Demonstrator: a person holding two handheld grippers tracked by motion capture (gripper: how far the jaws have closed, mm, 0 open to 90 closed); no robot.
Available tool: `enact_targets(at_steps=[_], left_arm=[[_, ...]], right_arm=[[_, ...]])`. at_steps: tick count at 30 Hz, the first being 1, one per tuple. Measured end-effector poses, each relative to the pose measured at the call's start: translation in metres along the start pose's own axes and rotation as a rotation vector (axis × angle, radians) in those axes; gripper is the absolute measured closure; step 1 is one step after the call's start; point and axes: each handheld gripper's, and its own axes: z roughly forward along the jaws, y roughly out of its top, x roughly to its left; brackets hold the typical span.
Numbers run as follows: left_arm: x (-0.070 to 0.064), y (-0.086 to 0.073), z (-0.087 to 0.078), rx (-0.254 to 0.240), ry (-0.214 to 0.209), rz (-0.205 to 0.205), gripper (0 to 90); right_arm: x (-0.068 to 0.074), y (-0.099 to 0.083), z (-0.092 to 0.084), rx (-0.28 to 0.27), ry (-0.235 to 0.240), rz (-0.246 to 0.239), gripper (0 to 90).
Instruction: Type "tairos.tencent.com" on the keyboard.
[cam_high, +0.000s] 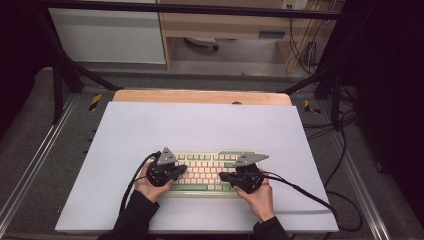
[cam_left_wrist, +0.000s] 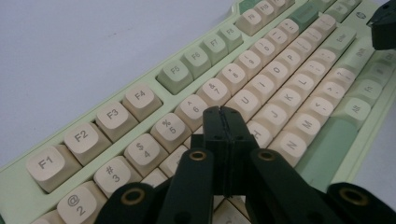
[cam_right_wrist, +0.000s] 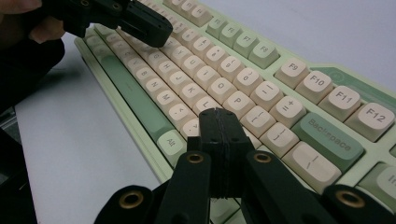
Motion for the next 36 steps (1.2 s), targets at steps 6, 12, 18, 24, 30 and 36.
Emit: enact_targets(at_steps=[6,12,18,24,30,36], left_arm=[[0.001,-0.001,-0.010,-0.016,-0.009,-0.005,89.6],[0.006,-0.006,-0.019,-0.022,-0.005,-0.020,89.7],[0.015,-0.010,-0.026,-0.028,0.013,-0.041,89.7],[0.020,-0.013,-0.025,-0.019,0.030,-0.050,89.7],[0.023,-0.014,-0.021,-0.005,0.049,-0.049,89.6],[0.023,-0.016,-0.017,0.008,0.057,-0.046,89.7]], right_arm=[[0.000,0.000,0.000,0.002,0.003,-0.001,90.0],[0.000,-0.001,0.001,0.003,0.005,-0.004,90.0],[0.000,-0.001,0.000,0.004,0.004,-0.001,90.0],[0.000,-0.001,0.001,0.004,0.005,-0.003,90.0],[0.000,0.000,0.000,0.006,0.005,-0.005,90.0],[0.000,0.000,0.000,0.005,0.006,-0.003,90.0]])
